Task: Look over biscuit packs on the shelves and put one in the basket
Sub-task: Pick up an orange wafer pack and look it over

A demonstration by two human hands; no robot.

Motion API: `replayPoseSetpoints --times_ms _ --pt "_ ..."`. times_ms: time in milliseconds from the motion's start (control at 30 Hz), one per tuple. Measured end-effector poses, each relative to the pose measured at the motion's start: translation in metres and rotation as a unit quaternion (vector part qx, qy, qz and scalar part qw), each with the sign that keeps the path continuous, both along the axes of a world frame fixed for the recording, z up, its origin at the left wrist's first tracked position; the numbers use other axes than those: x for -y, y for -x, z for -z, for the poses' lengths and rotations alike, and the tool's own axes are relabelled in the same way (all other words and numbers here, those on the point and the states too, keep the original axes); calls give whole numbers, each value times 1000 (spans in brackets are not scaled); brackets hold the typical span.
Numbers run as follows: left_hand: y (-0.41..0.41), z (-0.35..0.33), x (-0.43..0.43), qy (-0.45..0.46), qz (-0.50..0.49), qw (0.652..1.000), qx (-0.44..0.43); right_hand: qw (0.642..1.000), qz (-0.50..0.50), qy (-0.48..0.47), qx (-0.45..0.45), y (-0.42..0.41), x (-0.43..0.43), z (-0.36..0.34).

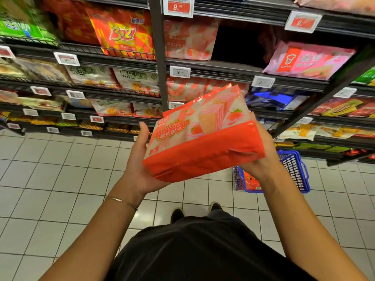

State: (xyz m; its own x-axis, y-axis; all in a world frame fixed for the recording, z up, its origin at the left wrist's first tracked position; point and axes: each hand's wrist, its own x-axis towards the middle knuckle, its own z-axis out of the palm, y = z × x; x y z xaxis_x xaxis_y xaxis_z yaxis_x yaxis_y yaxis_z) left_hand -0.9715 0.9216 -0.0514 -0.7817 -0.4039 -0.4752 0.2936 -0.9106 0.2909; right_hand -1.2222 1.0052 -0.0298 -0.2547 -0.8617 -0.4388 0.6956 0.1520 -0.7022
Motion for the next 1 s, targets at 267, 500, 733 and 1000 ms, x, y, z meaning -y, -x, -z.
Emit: replayPoseSetpoints --times_ms 267,500,733,1000 --pt "-1 0 3 3 -15 996 83 997 -3 -17 -82 -2 3 9" --pt "-2 -8 1 -37 -4 995 90 990 -25 -47 -134 6 4 13" --pt "-2 -20 -2 -96 37 994 48 988 -45 -60 -137 8 6 16" --pt "-4 -14 13 -43 33 991 123 991 -39 -86 -92 5 -2 20"
